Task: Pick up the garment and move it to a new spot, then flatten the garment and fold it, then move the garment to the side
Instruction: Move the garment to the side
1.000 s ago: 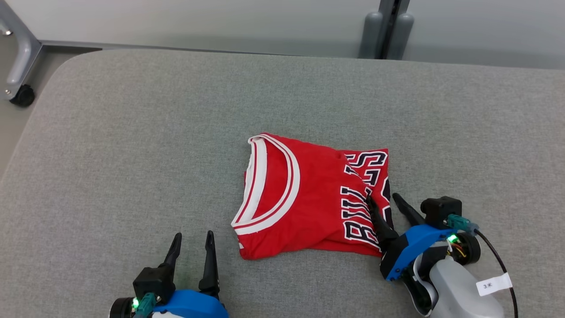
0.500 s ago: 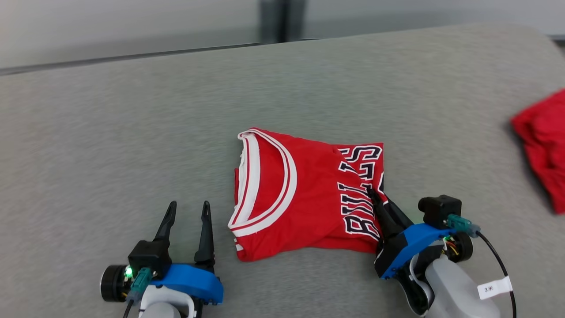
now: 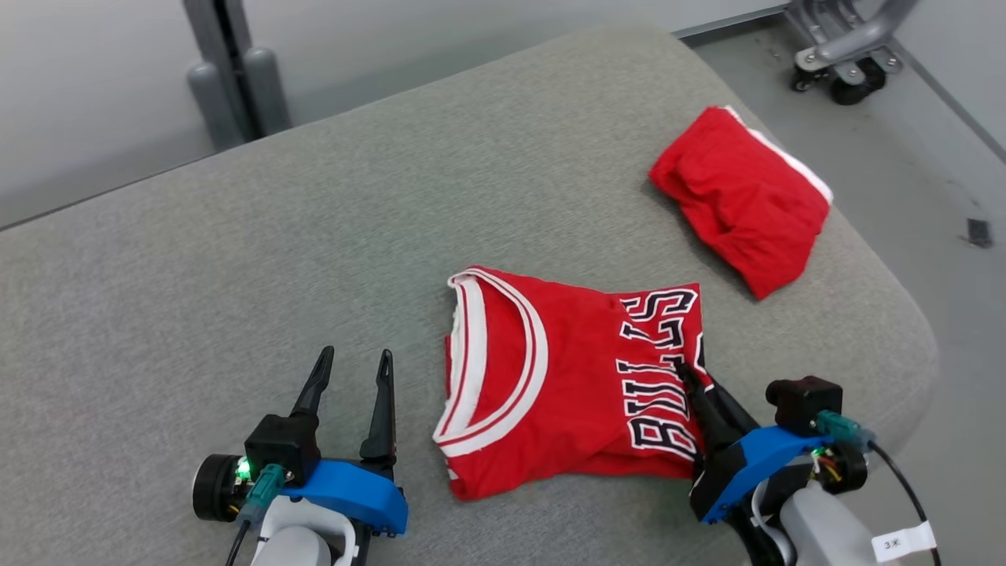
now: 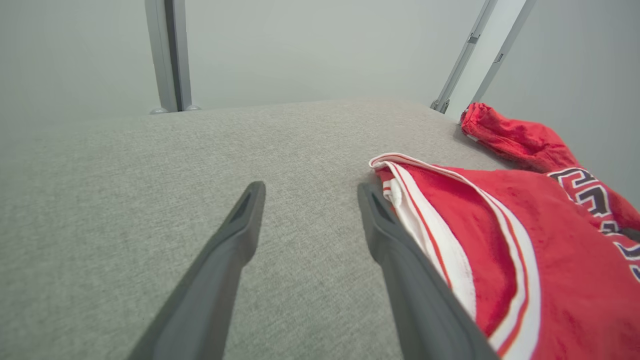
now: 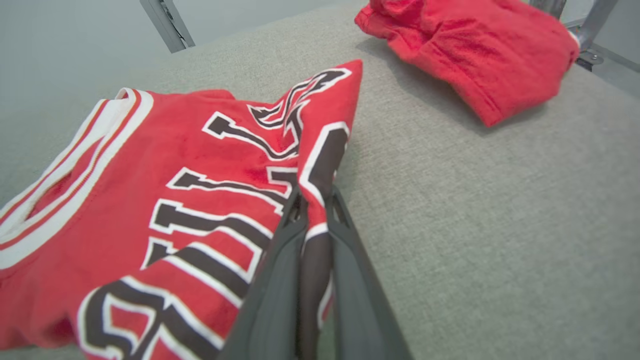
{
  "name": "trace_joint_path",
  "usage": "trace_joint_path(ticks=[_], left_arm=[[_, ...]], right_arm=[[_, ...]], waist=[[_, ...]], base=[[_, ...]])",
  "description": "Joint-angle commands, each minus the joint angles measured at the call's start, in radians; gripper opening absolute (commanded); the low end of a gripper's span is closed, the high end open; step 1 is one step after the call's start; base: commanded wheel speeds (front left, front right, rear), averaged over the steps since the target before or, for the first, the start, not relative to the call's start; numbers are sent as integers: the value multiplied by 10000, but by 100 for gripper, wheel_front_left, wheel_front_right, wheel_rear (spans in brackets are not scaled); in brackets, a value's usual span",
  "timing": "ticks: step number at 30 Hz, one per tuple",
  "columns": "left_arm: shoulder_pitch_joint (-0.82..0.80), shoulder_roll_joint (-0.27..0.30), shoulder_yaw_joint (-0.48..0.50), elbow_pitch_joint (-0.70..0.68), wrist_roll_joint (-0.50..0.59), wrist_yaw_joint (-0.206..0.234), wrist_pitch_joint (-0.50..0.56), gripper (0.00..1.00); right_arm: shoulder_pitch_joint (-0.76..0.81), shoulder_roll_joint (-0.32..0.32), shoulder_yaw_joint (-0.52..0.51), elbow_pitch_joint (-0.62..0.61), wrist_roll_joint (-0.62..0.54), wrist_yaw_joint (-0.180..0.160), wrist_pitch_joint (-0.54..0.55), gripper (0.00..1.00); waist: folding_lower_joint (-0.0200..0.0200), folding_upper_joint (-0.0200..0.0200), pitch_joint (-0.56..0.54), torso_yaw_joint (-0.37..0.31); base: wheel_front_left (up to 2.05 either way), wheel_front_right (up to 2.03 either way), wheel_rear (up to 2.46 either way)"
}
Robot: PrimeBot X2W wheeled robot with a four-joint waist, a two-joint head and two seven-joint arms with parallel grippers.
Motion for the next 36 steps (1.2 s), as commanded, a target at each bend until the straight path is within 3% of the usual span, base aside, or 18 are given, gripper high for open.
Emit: trace_joint_path(ticks=[1,8,14,20,23,24,25,30,36], left_arm=[[-24,22,-13,86,-2,-33,-20,100],[-244,22,-164,373,243,-56,-22,100],[-433,21,-107,477,449,-83,-22,100],[-635,21,-179,470,471,-128,-20,100],[-715,27,-214,476,477,-100,-19,100],[-741,31,-223,488,473,-93,-19,100],[-768,33,-224,504,472,-72,-19,100],[-822,62,-99,545,442,-8,-6,100],[-711,48,167,383,384,117,-8,100]], right_arm=[[-274,-227,36,-70,-97,-6,-37,0],[-1976,-1182,-20,172,-401,-6,-39,0],[-3915,-2371,-440,1307,-1045,-6,-39,0],[-5493,-3916,-1275,3053,-2736,-6,-26,0],[-5828,-4333,-1664,3521,-3501,-6,-27,0],[-5956,-4550,-1931,3665,-3876,-6,-30,16],[-6057,-4658,-2282,3809,-4166,-8,-31,100],[-5959,-4130,-3865,3645,-5151,-5,-36,100],[-5007,-2547,-4609,1780,-5349,-5,-36,100]], waist=[[0,0,-181,-254],[0,0,197,148],[0,0,635,797],[0,0,1021,1464],[0,0,1109,1631],[0,0,1148,1702],[0,0,1180,1756],[0,0,1188,1856],[0,0,1038,1990]], base=[[0,0,0],[0,0,0],[0,0,0],[0,0,0],[0,0,0],[0,0,0],[0,0,0],[0,0,0],[0,0,0]])
